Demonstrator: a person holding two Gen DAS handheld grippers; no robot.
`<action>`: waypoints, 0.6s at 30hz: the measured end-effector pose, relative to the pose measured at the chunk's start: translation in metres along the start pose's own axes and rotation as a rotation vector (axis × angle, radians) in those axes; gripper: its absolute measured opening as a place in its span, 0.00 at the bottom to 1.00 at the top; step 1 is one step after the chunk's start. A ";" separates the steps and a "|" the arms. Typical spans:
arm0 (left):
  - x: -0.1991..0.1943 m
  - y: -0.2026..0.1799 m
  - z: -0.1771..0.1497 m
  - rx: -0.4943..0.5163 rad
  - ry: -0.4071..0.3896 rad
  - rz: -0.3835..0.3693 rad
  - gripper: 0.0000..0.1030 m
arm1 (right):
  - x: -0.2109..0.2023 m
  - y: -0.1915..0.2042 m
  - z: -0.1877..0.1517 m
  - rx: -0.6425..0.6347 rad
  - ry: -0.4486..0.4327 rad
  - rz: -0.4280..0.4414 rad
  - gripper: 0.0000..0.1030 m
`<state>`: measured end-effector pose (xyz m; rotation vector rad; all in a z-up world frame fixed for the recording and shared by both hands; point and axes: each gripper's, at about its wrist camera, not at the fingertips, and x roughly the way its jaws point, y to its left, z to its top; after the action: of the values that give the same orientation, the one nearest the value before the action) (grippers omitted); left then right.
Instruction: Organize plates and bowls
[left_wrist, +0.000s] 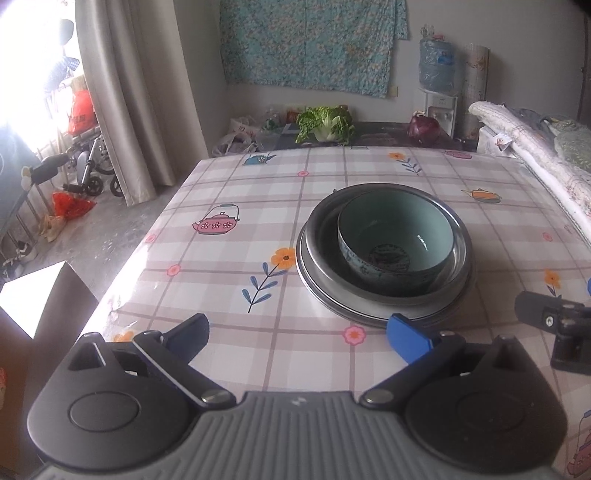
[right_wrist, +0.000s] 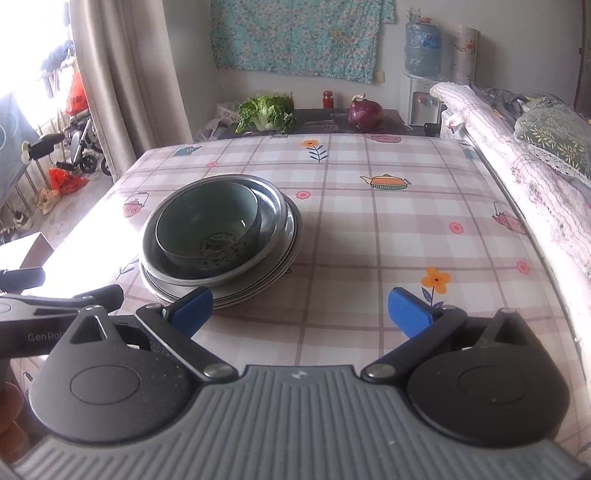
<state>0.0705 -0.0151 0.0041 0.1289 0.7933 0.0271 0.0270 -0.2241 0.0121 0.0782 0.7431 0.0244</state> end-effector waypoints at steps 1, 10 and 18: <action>0.000 0.001 0.001 0.000 0.004 -0.001 1.00 | 0.000 0.002 0.001 -0.004 0.002 0.000 0.99; 0.005 0.003 0.004 -0.016 0.028 -0.016 1.00 | 0.008 0.009 -0.001 -0.032 0.030 -0.004 0.99; 0.009 0.003 0.005 -0.023 0.048 -0.019 1.00 | 0.015 0.005 -0.002 -0.016 0.050 -0.009 0.99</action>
<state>0.0803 -0.0116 0.0016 0.0995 0.8420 0.0214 0.0362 -0.2178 0.0007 0.0594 0.7933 0.0236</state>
